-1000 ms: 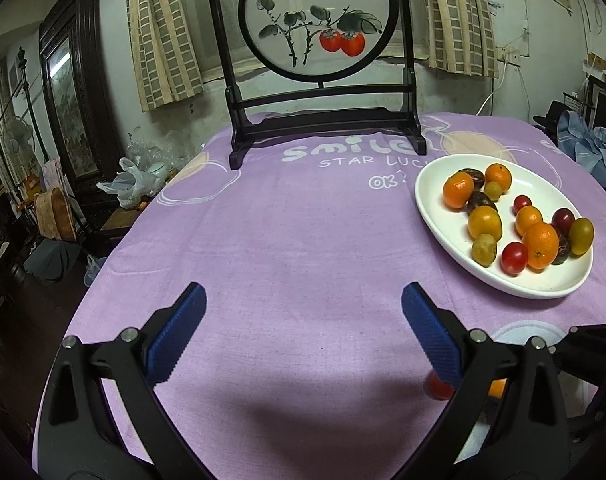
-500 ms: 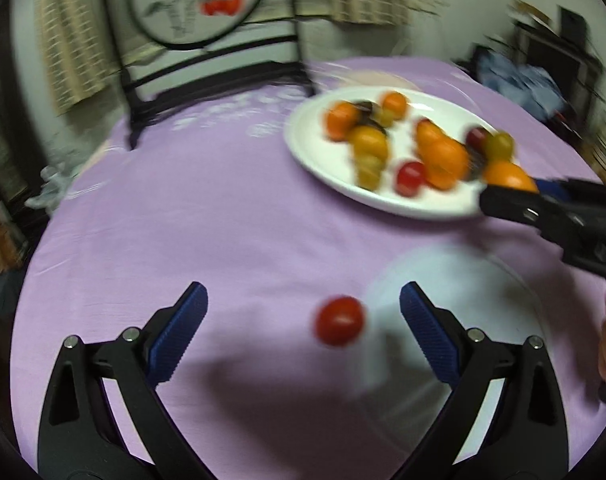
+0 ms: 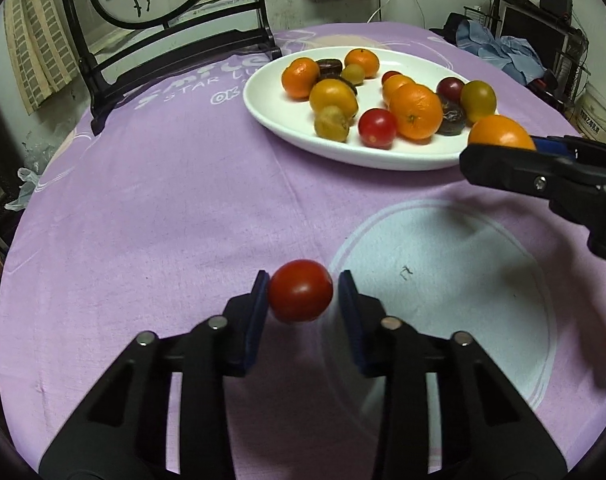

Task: Organize fruits
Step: 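Carry the orange and tomato over the white plate and open both tools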

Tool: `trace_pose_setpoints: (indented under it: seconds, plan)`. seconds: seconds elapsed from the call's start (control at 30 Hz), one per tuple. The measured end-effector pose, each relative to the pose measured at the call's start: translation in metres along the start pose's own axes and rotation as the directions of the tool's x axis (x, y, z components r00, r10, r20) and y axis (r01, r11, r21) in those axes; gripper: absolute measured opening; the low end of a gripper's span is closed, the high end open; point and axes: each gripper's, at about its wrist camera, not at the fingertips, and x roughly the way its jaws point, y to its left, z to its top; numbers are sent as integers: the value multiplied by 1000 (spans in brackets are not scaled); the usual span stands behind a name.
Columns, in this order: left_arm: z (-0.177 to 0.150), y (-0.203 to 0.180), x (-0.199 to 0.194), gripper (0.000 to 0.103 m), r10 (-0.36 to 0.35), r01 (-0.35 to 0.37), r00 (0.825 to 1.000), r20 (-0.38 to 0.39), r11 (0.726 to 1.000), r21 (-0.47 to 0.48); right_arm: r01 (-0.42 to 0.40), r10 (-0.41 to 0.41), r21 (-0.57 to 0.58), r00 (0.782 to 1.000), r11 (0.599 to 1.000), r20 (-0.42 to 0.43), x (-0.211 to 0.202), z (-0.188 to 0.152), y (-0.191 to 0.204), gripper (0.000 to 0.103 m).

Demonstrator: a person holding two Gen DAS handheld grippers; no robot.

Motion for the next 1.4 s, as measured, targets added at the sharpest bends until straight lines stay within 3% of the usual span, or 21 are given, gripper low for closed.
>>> trace_pose_setpoints:
  seconds: [0.4, 0.57, 0.67, 0.83, 0.93, 1.03, 1.13, 1.3, 1.4]
  plan:
    - [0, 0, -7, 32, 19, -19, 999, 29, 1000, -2, -3, 4, -11, 1000, 1000, 17, -4, -1, 2, 36]
    - [0, 0, -23, 32, 47, -47, 996, 79, 999, -10, -17, 19, -39, 998, 999, 67, -17, 0, 8, 36]
    - [2, 1, -40, 32, 32, -27, 993, 114, 999, -47, -21, 26, -40, 992, 999, 127, -34, 2, 8, 36]
    - [41, 13, -73, 32, 3, 29, 977, 212, 988, -150, 17, -17, 4, 965, 1000, 261, -61, 36, -6, 36]
    - [79, 18, -76, 31, -10, 69, 966, 259, 973, -220, 36, -51, 54, 954, 998, 295, -60, 61, -22, 36]
    - [112, 14, -58, 31, 10, 65, 958, 287, 965, -253, 58, -80, 88, 959, 994, 273, -43, 80, -39, 36]
    - [133, 6, -24, 32, 11, 53, 974, 228, 960, -274, 101, -126, 127, 969, 987, 214, -18, 88, -59, 36]
    - [142, -4, 18, 32, 16, 26, 988, 154, 963, -267, 127, -143, 183, 987, 975, 76, 25, 88, -88, 36]
    - [142, -3, 34, 32, 37, -3, 992, 122, 965, -264, 133, -142, 185, 989, 974, 36, 40, 86, -94, 36]
